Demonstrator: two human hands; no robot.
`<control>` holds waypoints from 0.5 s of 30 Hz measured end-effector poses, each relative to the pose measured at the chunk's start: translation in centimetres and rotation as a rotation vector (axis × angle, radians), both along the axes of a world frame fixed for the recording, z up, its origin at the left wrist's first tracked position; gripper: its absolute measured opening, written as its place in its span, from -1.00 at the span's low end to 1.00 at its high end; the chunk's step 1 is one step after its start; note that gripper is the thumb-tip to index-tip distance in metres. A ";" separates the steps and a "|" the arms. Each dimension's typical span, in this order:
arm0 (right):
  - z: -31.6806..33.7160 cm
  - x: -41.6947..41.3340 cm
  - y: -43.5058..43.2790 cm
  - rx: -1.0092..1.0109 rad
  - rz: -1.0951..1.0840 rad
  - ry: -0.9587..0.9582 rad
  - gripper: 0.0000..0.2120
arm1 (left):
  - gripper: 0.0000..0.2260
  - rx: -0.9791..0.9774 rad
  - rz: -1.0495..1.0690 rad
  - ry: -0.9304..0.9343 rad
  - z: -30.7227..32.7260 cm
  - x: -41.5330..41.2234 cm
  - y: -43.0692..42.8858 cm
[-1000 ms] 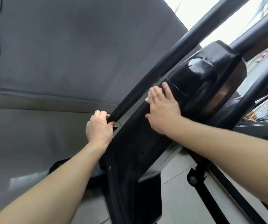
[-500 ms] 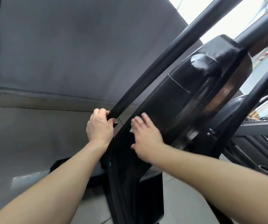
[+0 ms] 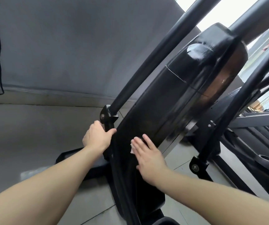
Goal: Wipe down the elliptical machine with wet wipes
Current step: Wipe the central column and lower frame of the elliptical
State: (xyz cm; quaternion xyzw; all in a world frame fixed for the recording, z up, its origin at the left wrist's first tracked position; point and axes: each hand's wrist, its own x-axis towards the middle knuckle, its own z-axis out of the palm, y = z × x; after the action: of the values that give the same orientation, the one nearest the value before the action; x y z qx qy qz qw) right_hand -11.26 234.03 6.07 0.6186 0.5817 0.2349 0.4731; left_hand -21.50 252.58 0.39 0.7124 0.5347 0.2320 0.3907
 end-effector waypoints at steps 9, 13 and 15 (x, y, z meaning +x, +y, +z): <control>12.4 2.7 -2.3 0.611 0.076 0.108 -0.25 | -0.47 -0.091 -0.018 0.039 -0.3 0.9 0.1; 7.0 2.8 -3.5 0.607 0.035 0.207 -0.24 | -0.42 -0.135 0.013 -0.007 -1.1 1.5 1.7; 3.6 2.4 -3.8 0.542 0.044 0.256 -0.24 | -0.40 -0.145 0.004 -0.015 -1.4 1.6 2.0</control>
State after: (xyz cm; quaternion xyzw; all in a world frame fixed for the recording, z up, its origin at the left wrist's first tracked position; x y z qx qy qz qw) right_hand -8.81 230.26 9.64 0.7342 0.5658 0.3119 0.2086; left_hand -19.88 254.54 -1.05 0.6793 0.5485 0.1989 0.4450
